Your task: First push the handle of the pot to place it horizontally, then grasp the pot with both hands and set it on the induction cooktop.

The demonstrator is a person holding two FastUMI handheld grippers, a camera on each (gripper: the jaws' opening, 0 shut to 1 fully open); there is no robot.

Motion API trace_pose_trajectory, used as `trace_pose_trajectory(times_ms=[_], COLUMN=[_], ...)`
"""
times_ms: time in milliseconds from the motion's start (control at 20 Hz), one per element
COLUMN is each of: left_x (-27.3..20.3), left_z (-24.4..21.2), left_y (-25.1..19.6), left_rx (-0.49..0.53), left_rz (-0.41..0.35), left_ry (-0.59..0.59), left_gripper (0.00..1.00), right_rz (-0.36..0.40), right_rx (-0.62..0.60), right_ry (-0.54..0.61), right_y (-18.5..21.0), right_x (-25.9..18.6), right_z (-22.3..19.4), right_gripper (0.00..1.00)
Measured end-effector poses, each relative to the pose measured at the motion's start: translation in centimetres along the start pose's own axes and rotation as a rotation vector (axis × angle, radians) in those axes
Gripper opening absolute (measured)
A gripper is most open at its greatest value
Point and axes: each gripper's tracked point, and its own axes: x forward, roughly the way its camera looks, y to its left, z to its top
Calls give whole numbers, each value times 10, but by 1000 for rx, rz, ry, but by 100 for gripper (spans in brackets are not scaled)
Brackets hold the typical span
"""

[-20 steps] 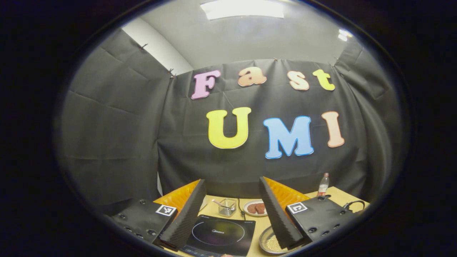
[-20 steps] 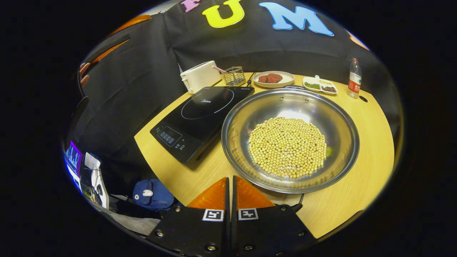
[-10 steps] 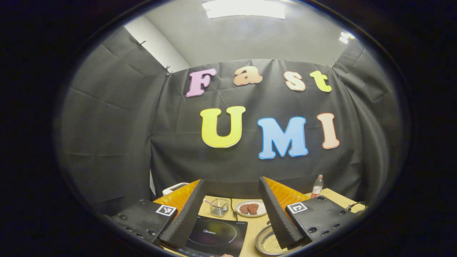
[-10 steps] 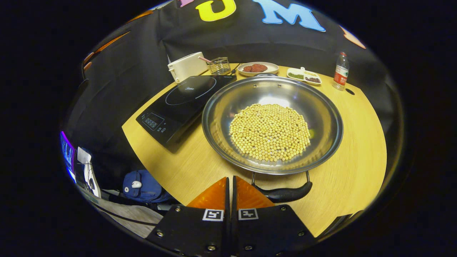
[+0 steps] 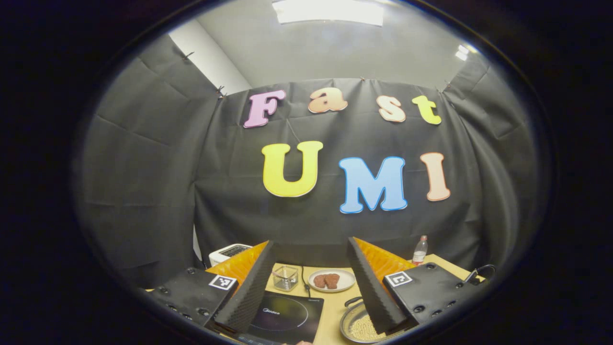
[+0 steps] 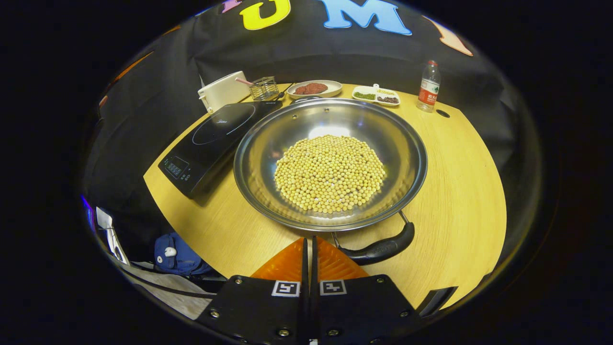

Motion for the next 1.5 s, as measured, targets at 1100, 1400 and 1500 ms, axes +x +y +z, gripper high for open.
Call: trace_pose_trajectory(times_ms=[1100, 1400, 1500], left_x=[1, -1, -3], left_z=[-15, -22, -23], left_y=[22, 36, 41], left_rx=[14, 15, 17], left_rz=[35, 69, 79], left_ry=[30, 46, 47], left_gripper=[100, 100, 100], right_rz=[-355, -406, -406], right_rx=[-152, -247, -256], right_ry=[51, 35, 32], right_y=[-140, -148, -146], right_x=[15, 23, 26], right_z=[26, 43, 47], right_gripper=[1, 1, 1])
